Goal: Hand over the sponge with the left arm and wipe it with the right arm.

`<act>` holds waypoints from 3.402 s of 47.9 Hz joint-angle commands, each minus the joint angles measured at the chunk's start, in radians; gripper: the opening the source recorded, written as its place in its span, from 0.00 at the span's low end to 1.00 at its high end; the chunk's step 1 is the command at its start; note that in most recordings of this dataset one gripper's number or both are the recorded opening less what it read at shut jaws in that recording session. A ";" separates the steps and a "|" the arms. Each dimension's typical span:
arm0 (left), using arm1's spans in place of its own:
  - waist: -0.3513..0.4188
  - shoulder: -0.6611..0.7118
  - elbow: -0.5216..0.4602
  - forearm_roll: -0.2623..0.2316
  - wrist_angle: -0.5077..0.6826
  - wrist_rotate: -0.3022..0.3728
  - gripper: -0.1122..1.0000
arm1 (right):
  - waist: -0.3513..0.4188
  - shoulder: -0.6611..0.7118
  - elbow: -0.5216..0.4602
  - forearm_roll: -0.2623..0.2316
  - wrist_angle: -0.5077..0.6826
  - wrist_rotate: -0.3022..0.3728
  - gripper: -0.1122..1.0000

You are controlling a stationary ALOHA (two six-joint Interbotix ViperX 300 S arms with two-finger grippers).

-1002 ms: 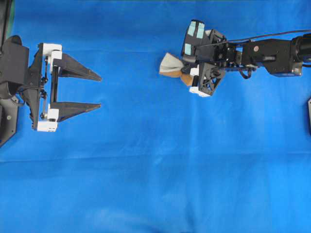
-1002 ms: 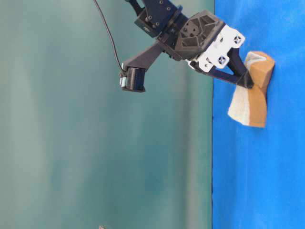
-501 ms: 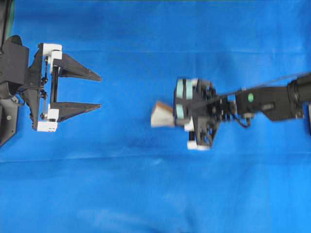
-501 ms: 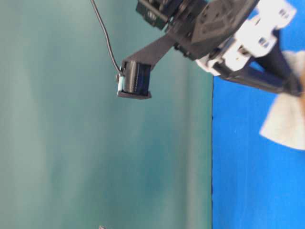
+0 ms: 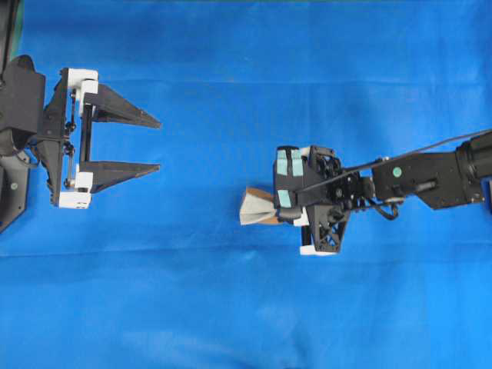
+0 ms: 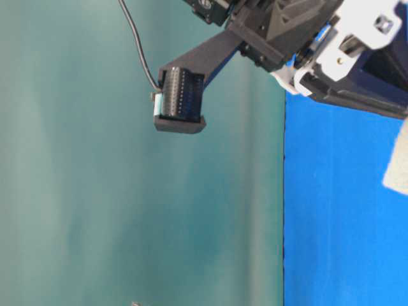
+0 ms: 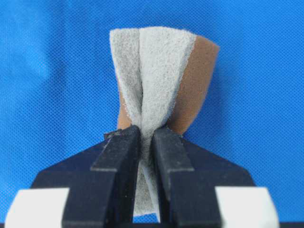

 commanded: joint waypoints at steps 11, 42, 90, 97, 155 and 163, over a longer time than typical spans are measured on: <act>-0.002 -0.002 -0.008 0.002 -0.008 0.002 0.71 | -0.189 -0.020 0.000 -0.086 -0.005 0.000 0.25; -0.002 -0.002 -0.008 0.002 -0.008 0.009 0.71 | -0.212 -0.020 -0.002 -0.117 -0.012 0.009 0.25; -0.002 -0.005 -0.008 0.000 -0.008 0.012 0.71 | -0.178 -0.173 -0.008 -0.115 0.078 0.012 0.77; -0.002 -0.005 -0.008 0.000 -0.008 0.012 0.71 | -0.175 -0.239 -0.008 -0.115 0.112 0.011 0.77; -0.002 -0.087 0.002 0.002 0.032 0.005 0.71 | -0.150 -0.603 0.074 -0.112 0.158 0.014 0.77; -0.002 -0.195 0.015 0.002 0.112 0.003 0.71 | -0.150 -0.744 0.133 -0.112 0.175 0.014 0.77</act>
